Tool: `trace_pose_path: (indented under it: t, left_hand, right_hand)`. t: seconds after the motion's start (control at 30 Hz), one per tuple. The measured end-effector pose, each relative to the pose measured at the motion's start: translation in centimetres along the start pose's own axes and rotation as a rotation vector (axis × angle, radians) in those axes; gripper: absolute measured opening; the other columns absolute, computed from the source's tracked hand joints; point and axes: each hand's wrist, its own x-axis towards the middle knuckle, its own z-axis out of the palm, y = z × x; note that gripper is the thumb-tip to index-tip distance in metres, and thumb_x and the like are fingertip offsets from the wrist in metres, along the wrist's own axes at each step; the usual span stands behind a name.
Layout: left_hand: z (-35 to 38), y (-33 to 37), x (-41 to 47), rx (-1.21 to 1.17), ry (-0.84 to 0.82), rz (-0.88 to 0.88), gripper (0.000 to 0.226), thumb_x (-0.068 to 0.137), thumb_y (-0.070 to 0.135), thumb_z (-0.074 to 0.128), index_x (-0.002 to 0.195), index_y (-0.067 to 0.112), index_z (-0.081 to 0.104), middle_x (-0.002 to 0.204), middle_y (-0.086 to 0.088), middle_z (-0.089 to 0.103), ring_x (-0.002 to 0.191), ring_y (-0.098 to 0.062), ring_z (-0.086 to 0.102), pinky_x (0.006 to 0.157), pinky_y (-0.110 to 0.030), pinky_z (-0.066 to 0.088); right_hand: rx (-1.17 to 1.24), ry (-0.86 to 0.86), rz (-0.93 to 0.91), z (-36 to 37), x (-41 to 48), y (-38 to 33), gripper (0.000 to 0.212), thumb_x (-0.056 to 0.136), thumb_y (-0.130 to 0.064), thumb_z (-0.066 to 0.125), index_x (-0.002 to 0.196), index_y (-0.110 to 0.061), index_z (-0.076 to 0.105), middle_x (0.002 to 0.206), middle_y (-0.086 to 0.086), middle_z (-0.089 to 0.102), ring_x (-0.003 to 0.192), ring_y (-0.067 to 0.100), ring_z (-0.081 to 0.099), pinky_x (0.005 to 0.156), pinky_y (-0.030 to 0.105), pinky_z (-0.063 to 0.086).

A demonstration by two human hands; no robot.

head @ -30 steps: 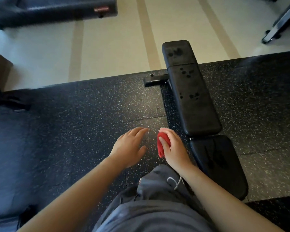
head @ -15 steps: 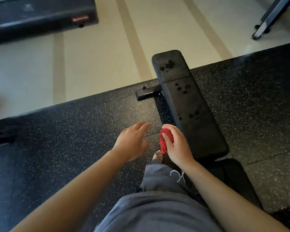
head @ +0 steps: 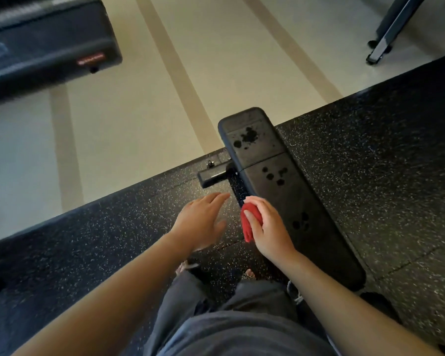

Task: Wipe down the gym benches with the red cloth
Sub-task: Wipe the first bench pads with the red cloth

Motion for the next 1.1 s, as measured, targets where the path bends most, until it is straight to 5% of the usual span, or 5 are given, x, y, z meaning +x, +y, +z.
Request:
trace_pose_path:
  t: [0.47, 0.8, 1.1]
  left_hand:
    - [-9.5, -10.0, 16.8, 0.191, -0.148, 0.468, 0.062, 0.091, 0.034, 0.05, 0.147, 0.025, 0.024, 0.145, 0.002, 0.041, 0.127, -0.02, 0.045, 0.104, -0.038, 0.04]
    - [-8.6, -5.4, 22.0, 0.338, -0.339, 0.89, 0.063, 0.091, 0.033, 0.05, 0.148, 0.023, 0.024, 0.144, -0.002, 0.042, 0.126, -0.024, 0.045, 0.1, -0.039, 0.042]
    - [-2.2, 2.7, 17.3, 0.348, -0.427, 1.034, 0.062, 0.095, 0.033, 0.047, 0.15, 0.024, 0.019, 0.151, 0.002, 0.033, 0.132, -0.02, 0.04, 0.102, -0.033, 0.04]
  right_hand:
    - [0.116, 0.403, 0.34, 4.8, 13.9, -4.5, 0.032, 0.099, -0.03, 0.045, 0.128, -0.02, 0.052, 0.13, -0.01, 0.05, 0.12, 0.006, 0.045, 0.102, 0.024, 0.038]
    - [0.147, 0.841, 0.602, 5.5, 11.5, -4.7, 0.028, 0.098, -0.022, 0.048, 0.123, -0.013, 0.057, 0.129, -0.002, 0.053, 0.117, 0.012, 0.049, 0.102, 0.024, 0.036]
    - [0.17, 0.964, 0.724, 5.1, 0.6, -1.0, 0.029, 0.098, -0.02, 0.049, 0.123, -0.008, 0.056, 0.125, 0.001, 0.055, 0.107, 0.0, 0.043, 0.088, -0.005, 0.021]
